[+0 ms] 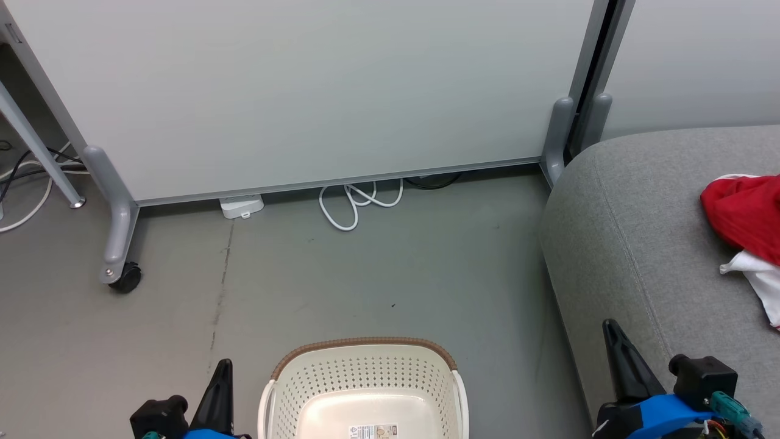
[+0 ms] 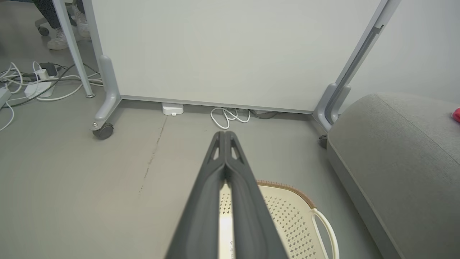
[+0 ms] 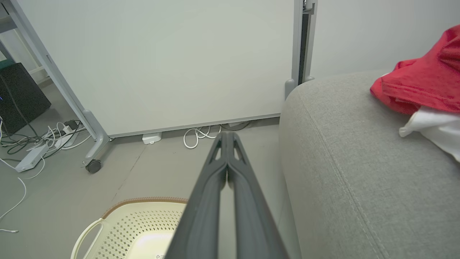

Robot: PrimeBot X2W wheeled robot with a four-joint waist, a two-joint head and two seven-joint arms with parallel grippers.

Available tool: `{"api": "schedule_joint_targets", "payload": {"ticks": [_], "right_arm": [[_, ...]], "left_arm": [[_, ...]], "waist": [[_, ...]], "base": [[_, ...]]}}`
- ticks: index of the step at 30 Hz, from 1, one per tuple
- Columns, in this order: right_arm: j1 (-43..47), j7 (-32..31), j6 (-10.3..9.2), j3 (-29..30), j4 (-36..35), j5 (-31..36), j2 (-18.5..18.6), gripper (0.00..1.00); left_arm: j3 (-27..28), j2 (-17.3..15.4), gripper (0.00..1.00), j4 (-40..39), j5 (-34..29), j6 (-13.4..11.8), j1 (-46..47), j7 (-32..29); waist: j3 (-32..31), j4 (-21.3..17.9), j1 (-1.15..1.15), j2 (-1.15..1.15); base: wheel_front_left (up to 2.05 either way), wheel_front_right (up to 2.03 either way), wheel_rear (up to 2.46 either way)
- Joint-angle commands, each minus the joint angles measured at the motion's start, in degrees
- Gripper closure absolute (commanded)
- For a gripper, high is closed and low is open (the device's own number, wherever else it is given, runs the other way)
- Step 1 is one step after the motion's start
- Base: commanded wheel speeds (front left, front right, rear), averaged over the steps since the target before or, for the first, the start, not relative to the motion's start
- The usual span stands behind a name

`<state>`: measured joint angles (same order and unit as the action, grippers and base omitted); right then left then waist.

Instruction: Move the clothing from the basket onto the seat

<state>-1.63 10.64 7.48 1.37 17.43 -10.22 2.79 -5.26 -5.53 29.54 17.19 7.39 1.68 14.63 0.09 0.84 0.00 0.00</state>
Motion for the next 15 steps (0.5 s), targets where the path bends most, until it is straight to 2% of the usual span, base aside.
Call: {"api": "schedule_joint_targets", "payload": {"ticks": [1,15], "right_arm": [[-0.43,-0.4,0.0,0.18,-0.48,-1.51,0.02,1.0],[-1.26,-3.5,0.0,1.09,-1.18,-16.62,0.04,1.0]], "left_arm": [[0.31,-0.12,1.0,-0.7,1.37,0.0,0.65,-0.45],[2.51,0.38,1.0,-3.58,15.16,0.02,1.5,-4.33]], "waist": [[0.0,-0.01,0.0,0.0],[0.01,-0.1,0.0,0.0]], "base": [[0.0,0.0,0.0],[0.0,0.0,0.0]]}}
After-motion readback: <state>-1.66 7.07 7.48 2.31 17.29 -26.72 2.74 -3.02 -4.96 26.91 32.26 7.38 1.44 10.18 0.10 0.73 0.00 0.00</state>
